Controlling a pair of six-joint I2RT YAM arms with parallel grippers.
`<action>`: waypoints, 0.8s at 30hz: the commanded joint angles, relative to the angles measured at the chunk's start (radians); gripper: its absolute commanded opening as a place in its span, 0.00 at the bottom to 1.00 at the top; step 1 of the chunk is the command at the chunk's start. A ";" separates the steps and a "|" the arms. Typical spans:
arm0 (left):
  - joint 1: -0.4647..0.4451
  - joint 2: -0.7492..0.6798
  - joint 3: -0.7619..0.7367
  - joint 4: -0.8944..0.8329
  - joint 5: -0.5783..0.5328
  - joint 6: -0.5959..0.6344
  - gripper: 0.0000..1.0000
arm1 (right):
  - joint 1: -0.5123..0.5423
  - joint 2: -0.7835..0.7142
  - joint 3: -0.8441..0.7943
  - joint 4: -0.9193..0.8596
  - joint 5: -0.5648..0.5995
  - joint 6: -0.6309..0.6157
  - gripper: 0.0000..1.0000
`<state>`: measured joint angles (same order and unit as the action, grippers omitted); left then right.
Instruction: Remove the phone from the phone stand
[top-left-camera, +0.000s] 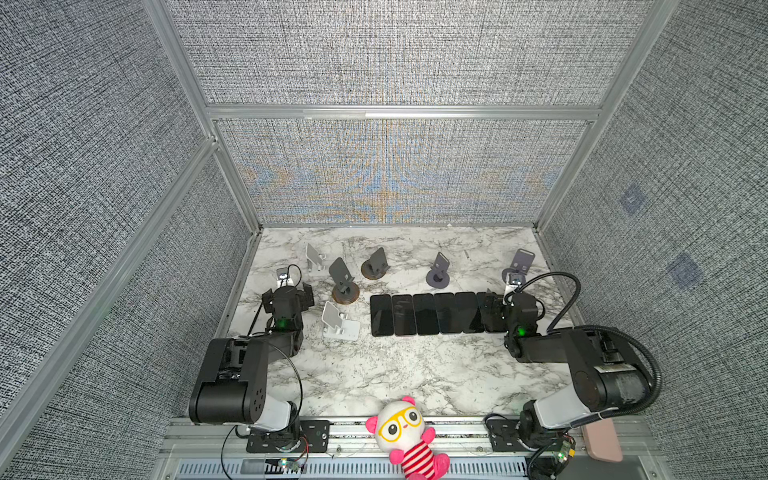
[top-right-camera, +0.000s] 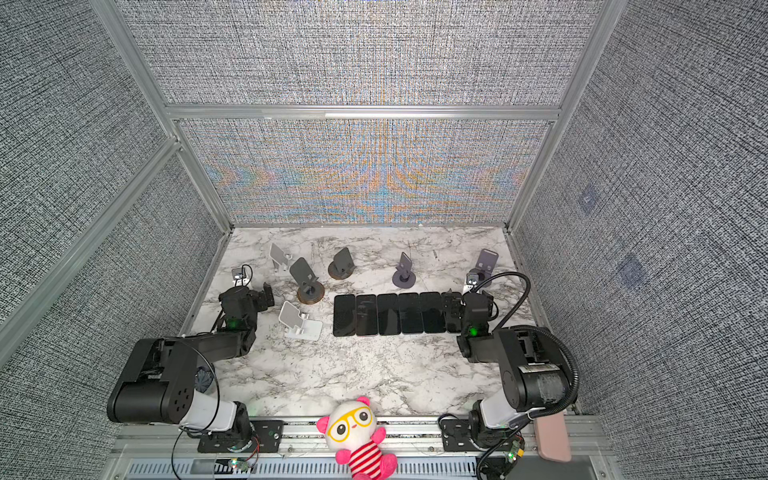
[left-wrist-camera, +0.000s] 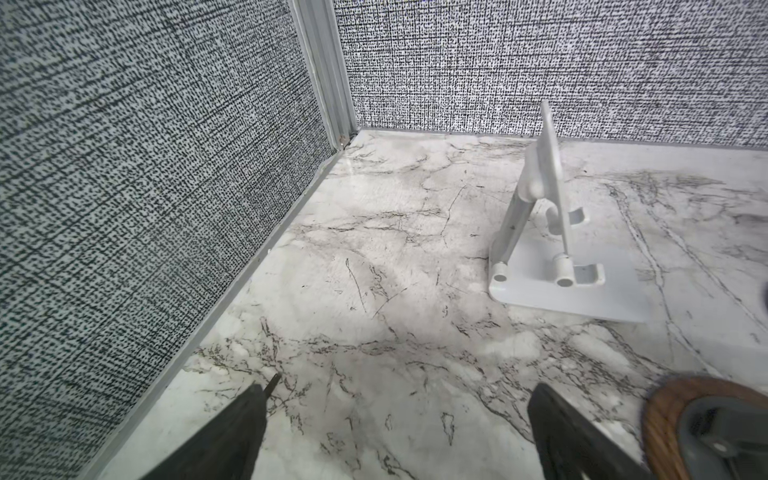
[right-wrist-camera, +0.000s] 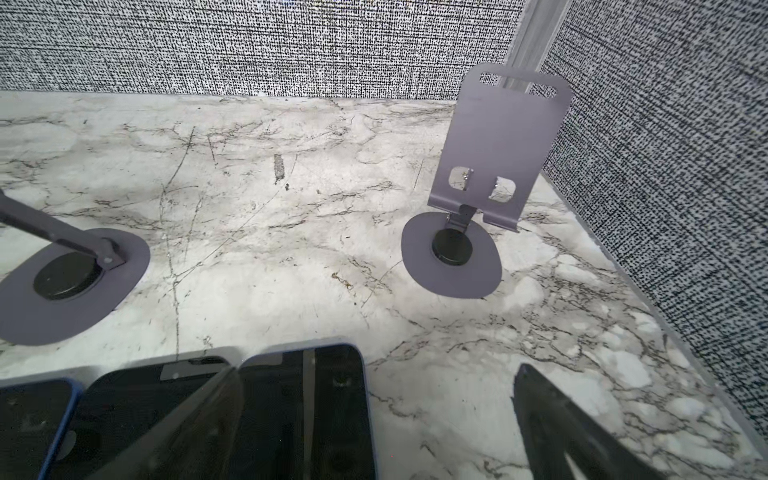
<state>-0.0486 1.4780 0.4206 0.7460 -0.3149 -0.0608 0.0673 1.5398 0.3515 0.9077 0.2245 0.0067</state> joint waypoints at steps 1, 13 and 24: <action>0.002 -0.001 -0.002 0.030 0.017 -0.004 0.99 | 0.001 -0.002 -0.004 0.040 -0.003 0.010 0.99; 0.011 0.057 -0.081 0.233 0.053 0.009 0.99 | 0.000 0.003 0.013 0.013 -0.001 0.008 0.99; 0.010 0.055 -0.081 0.231 0.053 0.007 0.99 | 0.008 0.003 0.012 0.017 0.007 0.004 0.99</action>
<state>-0.0376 1.5326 0.3397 0.9443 -0.2657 -0.0597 0.0723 1.5425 0.3595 0.9203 0.2214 0.0063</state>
